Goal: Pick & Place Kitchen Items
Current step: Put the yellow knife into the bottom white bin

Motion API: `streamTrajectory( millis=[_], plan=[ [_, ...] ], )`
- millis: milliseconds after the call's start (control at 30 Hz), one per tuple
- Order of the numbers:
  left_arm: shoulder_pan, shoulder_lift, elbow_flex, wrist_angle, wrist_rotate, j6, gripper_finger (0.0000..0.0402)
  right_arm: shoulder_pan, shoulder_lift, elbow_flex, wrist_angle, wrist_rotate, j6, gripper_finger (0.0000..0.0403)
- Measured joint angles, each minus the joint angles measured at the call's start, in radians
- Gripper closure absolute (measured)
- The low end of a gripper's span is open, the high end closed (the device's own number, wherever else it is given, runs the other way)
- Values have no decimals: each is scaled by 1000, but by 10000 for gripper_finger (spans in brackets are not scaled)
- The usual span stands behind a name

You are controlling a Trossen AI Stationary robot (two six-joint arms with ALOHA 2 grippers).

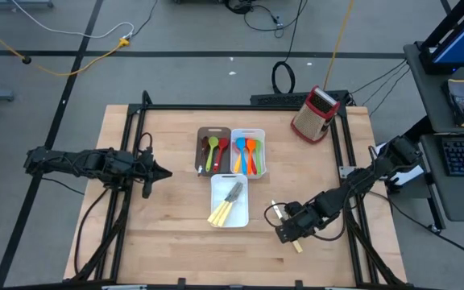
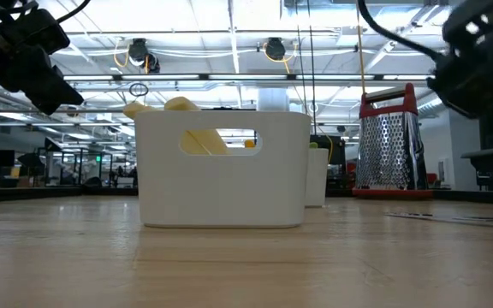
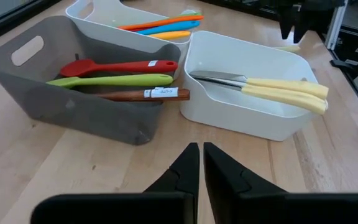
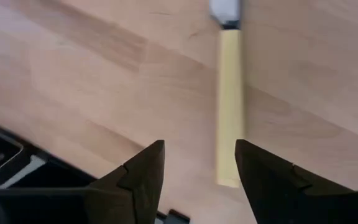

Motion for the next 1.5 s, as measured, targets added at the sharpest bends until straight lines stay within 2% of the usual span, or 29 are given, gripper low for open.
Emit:
streamTrajectory(
  millis=[167,467,600,900,1233,1500],
  plan=[
    [0,0,0,0,-14,0,375,6,0,-59,24,-47,76,215],
    [0,0,0,0,-15,0,399,29,0,-104,93,-42,161,216],
    [0,0,0,0,-15,0,391,32,5,-104,98,-42,201,216],
    [0,0,0,-1,-46,-1,376,47,162,-100,213,-83,331,216],
    [0,0,0,-1,-67,-1,399,52,226,-101,178,-74,452,216],
    [0,0,0,-1,-67,0,376,51,228,-102,125,-62,506,230]
  ],
)
